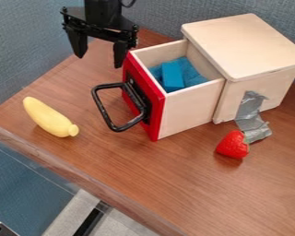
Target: Close the drawer
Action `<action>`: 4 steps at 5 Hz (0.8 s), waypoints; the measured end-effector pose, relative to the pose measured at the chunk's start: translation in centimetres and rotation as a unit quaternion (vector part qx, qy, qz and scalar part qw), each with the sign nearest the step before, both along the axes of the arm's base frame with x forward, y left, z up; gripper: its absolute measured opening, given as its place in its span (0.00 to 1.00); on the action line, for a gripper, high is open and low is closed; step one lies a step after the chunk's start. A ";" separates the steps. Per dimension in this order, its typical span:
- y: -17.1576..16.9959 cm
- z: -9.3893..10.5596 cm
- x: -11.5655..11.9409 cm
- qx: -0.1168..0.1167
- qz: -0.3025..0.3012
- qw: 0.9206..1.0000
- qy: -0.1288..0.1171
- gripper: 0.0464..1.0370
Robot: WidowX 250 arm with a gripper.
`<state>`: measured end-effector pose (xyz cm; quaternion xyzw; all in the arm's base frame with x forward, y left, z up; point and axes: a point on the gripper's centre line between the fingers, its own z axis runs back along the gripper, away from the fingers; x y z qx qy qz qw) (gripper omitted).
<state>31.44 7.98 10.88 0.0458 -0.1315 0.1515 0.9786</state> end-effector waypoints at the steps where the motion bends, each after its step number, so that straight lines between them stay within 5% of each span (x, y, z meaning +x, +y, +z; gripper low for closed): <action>1: -0.1 -0.9 -0.2 -0.003 -0.002 1.000 0.014 0.96; 4: 1.5 -3.0 -3.2 -0.022 -0.071 0.996 0.049 0.96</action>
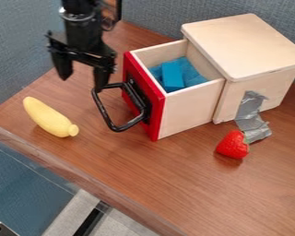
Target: Close the drawer
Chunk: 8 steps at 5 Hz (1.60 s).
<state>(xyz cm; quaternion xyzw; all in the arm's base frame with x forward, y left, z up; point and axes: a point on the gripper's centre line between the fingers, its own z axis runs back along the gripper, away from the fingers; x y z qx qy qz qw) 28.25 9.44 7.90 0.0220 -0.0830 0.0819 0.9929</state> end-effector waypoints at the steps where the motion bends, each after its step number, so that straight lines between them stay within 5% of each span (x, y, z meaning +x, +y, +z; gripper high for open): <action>1: 0.5 0.4 -1.0 -0.006 -0.030 0.999 0.016 0.96; 3: -0.2 -0.4 -2.4 -0.025 -0.132 0.990 0.048 0.96; 5: -2.3 -2.2 -3.6 -0.010 -0.246 0.967 0.067 0.96; 8: -2.9 -4.0 -3.8 0.019 -0.268 0.960 0.083 0.96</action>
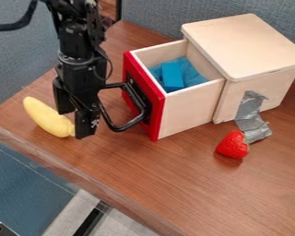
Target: Close the drawer
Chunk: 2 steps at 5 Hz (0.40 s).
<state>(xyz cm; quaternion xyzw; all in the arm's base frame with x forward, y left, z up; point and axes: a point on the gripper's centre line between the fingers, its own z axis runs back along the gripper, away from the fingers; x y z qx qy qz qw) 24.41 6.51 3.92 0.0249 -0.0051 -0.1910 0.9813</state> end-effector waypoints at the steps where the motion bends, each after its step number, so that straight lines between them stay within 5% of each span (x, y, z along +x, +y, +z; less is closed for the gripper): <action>1: 0.1 -0.9 0.3 -0.001 0.008 1.000 0.000 0.96; 2: 0.1 -1.4 0.9 -0.003 0.012 1.000 -0.007 0.96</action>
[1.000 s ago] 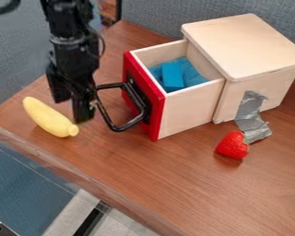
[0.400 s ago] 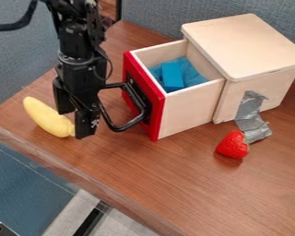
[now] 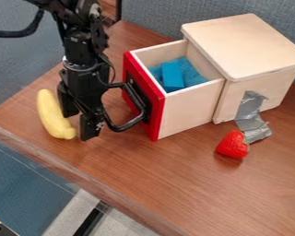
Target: Close the drawer
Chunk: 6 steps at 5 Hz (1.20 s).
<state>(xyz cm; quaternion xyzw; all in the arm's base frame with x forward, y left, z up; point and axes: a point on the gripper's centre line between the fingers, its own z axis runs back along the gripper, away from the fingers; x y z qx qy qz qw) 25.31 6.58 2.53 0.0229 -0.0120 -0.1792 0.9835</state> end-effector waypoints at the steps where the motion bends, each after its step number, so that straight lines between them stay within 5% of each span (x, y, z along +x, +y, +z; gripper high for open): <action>1: -0.1 0.0 0.3 -0.004 0.004 1.000 -0.009 0.96; 6: -1.0 -0.7 4.4 -0.038 0.019 0.998 -0.040 0.96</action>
